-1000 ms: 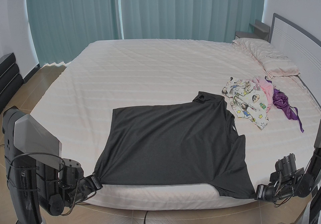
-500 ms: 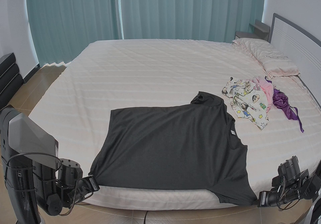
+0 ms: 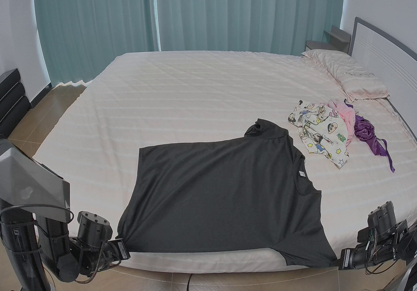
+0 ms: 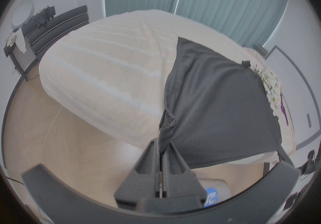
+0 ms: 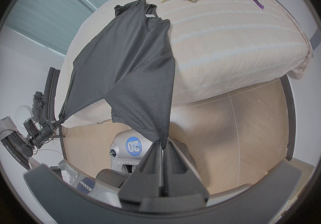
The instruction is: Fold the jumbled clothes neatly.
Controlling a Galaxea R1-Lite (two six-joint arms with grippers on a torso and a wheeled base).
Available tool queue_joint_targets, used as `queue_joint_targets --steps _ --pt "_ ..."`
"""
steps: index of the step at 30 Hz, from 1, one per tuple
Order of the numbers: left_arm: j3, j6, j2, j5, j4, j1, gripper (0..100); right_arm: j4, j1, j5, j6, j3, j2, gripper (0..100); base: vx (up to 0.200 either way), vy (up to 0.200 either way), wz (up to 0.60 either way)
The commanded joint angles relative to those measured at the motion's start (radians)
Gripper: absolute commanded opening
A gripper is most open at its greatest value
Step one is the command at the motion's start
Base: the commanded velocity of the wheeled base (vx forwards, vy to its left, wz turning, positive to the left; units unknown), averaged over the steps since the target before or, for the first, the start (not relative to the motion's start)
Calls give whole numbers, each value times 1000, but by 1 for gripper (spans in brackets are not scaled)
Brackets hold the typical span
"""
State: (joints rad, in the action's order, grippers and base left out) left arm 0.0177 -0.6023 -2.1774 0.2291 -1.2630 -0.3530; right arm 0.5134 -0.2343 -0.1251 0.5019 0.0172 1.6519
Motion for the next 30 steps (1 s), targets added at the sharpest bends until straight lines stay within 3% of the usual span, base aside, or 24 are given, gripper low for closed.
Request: queue_joint_targets --steps 1,8,14,25,30 --pt "-16 3 154 -4 148 -46 0 -15 -2 -1 -3 -17 -30 0 0 0 0" --pt "-18 3 166 1 224 -55 0 -73 -5 1 -13 -17 -70 0 0 0 0" --pt "-18 -5 242 -4 369 -87 0 -151 -5 1 -49 -17 -159 0 0 0 0" --pt "-16 -17 341 -7 527 -133 0 -170 -8 -5 -72 -17 -210 0 0 0 0" --pt "-16 -19 346 -5 533 -138 0 -162 -10 -8 -72 1 -221 0 0 0 0"
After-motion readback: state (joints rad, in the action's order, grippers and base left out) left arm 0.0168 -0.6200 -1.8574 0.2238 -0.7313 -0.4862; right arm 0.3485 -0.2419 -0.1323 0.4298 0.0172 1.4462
